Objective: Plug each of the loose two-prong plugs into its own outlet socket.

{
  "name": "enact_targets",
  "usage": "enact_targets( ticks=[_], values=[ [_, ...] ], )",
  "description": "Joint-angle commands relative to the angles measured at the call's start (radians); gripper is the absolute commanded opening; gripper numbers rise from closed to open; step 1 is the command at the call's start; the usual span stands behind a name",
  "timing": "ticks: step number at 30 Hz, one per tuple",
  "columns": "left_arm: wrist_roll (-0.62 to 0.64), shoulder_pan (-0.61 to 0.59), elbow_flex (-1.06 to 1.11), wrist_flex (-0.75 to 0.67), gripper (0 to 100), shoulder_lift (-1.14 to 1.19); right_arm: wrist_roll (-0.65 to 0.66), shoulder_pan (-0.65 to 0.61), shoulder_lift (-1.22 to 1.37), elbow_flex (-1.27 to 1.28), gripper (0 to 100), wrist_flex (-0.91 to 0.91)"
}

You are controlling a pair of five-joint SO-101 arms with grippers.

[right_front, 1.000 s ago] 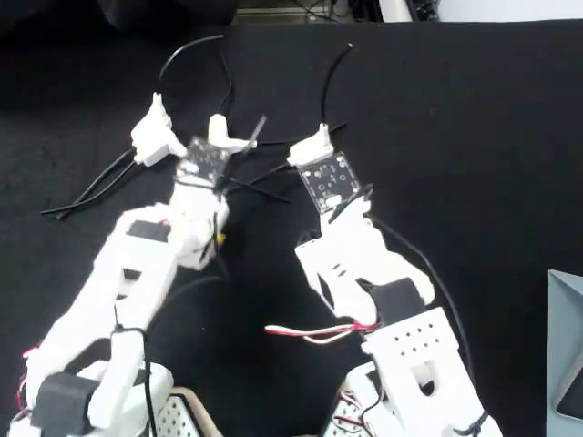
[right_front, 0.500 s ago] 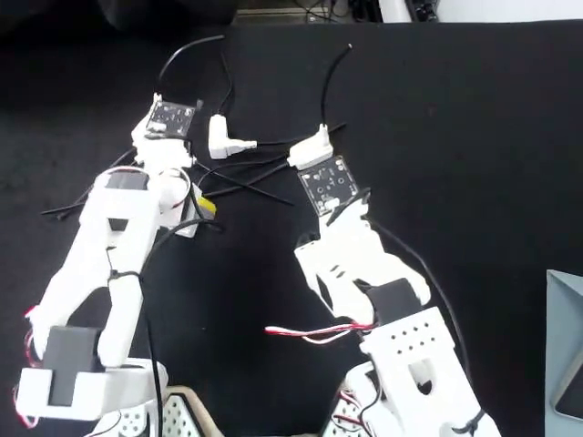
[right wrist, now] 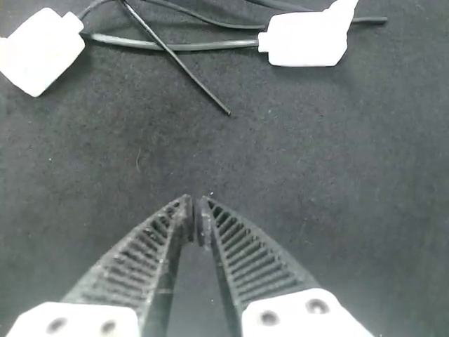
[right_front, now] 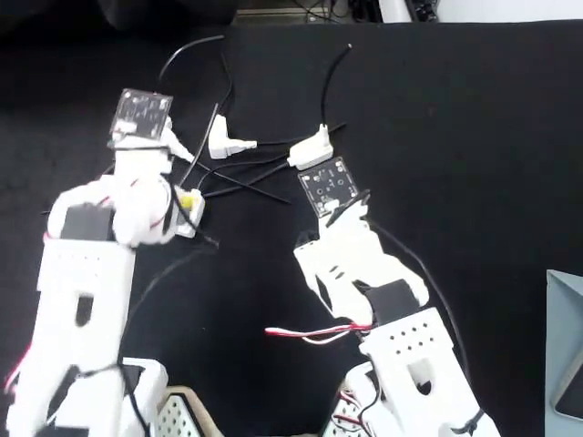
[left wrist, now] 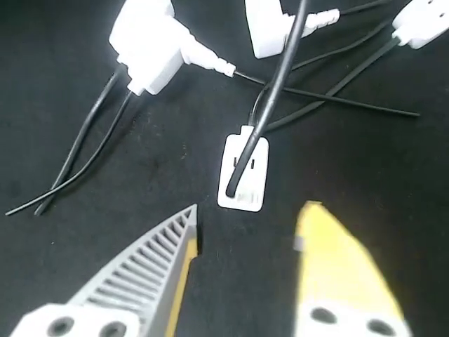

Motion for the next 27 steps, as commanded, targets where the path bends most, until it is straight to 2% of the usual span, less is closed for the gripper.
enact_targets(
  ticks=[1,2,4,8,11,18,27],
  values=[
    [0.009,0.002,0.099,0.005,5,-0.218,-0.006,0.003,-0.019,-0.004,1.3,-0.021],
    [0.009,0.001,0.124,0.000,2,-0.259,-0.006,0.003,-0.019,-0.005,1.3,-0.023],
    [0.025,-0.007,0.193,-0.041,4,-0.339,-0.006,0.006,-0.019,-0.010,1.2,-0.025],
    [0.120,-0.004,0.372,-0.149,3,-0.493,-0.014,0.009,-0.025,-0.015,1.2,-0.025],
    [0.150,-0.007,0.490,-0.199,3,-0.605,-0.124,0.011,-0.093,-0.025,1.2,-0.014],
    [0.158,-0.007,0.634,-0.206,3,-0.798,-0.167,0.021,-0.357,0.004,1.4,0.095],
    [0.150,-0.008,0.848,-0.198,3,-0.997,-0.120,0.021,-0.621,0.153,1.5,0.135]
  ],
)
